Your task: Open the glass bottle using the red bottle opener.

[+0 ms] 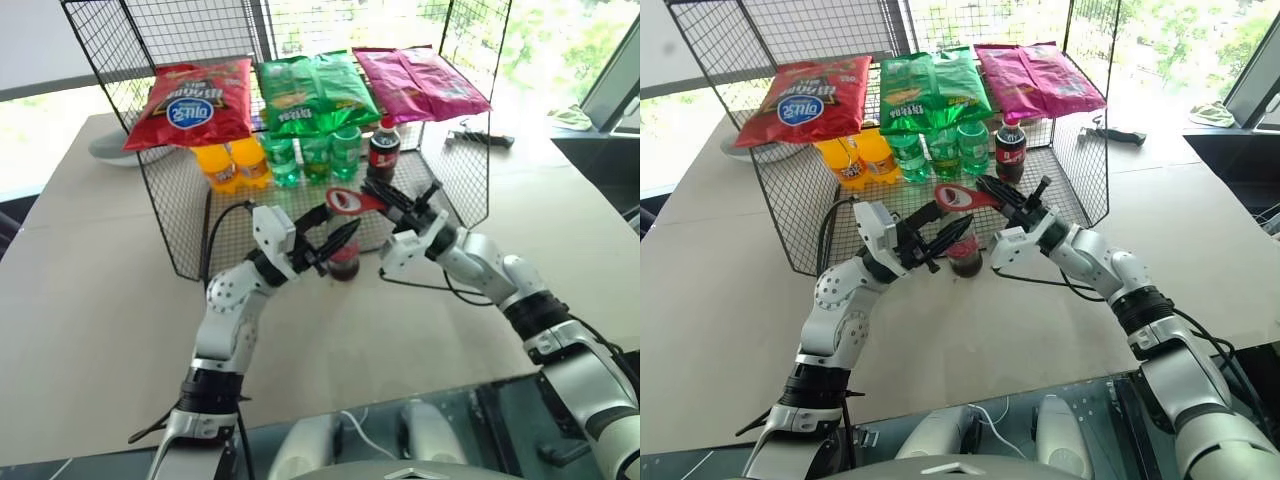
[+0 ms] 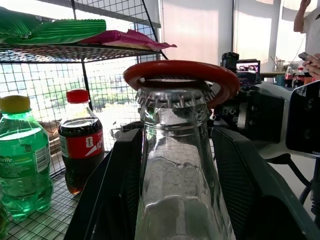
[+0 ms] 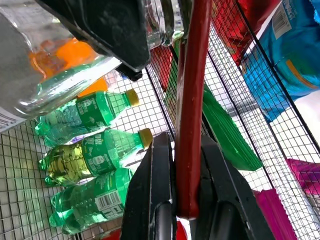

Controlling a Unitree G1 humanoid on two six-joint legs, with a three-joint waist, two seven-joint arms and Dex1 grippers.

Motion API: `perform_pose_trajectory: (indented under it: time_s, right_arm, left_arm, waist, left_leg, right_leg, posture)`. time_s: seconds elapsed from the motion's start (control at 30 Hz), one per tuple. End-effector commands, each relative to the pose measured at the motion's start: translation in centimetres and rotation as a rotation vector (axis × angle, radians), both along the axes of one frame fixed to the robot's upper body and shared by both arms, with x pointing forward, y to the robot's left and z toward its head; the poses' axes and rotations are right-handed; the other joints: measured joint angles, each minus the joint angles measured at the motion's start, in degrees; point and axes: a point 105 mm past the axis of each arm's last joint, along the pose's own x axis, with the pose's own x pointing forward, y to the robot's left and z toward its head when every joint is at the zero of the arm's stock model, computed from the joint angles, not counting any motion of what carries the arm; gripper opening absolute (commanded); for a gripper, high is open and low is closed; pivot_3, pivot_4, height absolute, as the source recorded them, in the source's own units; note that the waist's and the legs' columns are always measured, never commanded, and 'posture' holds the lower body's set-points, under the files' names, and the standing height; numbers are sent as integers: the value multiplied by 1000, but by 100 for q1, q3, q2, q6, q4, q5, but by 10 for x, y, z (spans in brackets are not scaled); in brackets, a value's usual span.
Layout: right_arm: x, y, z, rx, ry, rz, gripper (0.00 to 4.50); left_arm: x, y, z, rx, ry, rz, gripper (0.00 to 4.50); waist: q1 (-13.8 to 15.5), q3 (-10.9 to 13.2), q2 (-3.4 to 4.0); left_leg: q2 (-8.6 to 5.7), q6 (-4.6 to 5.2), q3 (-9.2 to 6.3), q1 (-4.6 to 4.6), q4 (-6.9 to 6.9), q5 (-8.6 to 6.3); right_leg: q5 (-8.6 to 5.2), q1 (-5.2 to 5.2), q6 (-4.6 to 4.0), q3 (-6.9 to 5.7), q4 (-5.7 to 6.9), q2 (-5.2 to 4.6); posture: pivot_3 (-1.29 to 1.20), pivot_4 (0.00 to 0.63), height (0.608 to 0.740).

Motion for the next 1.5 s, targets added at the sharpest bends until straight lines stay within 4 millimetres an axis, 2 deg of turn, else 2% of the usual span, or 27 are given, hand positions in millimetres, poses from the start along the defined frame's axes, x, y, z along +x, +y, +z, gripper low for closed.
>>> perform_pose_trajectory:
  time_s: [0.03,0.4,0.77,1.2,1.43,1.5]
  right_arm:
    - [-13,14,18,-43,-88,97,0]
    - [-9,4,39,-41,-146,78,0]
    - [-8,1,43,7,-142,67,0]
    - [11,-27,51,262,5,-50,0]
    - [13,-30,47,291,38,-66,0]
    - [13,-31,47,291,42,-69,0]
  left_arm:
    - [4,-5,-13,36,51,4,1942]
    - [3,-7,-14,31,55,1,1942]
    - [3,-1,-14,21,60,16,1942]
    - [1,4,-12,19,53,26,1942]
    - [0,4,-10,17,54,19,4450]
    - [0,5,-10,18,53,20,4450]
  waist:
    - [0,1,0]
    - [7,1,1]
    - [6,1,1]
    - [5,2,1]
    - [-12,10,3]
    - [-11,10,3]
  left_leg:
    - [0,0,0,0,0,0]
    - [0,0,0,-3,-17,0]
    - [0,0,-1,-3,-30,0]
    - [2,0,0,-5,-50,0]
    - [5,-1,9,-31,-81,1]
    - [5,-1,9,-40,-86,1]
  right_leg:
    - [0,0,0,0,-1,0]
    - [0,-2,0,0,-20,-1]
    - [0,-4,0,-1,-27,-1]
    - [0,-5,-1,0,-44,-2]
    - [0,-40,-1,9,-59,-1]
    - [0,-48,-1,9,-66,-2]
  posture:
    - [0,150,740]
    - [0,150,740]
    - [0,150,740]
    - [0,150,740]
    - [0,150,740]
    - [0,150,740]
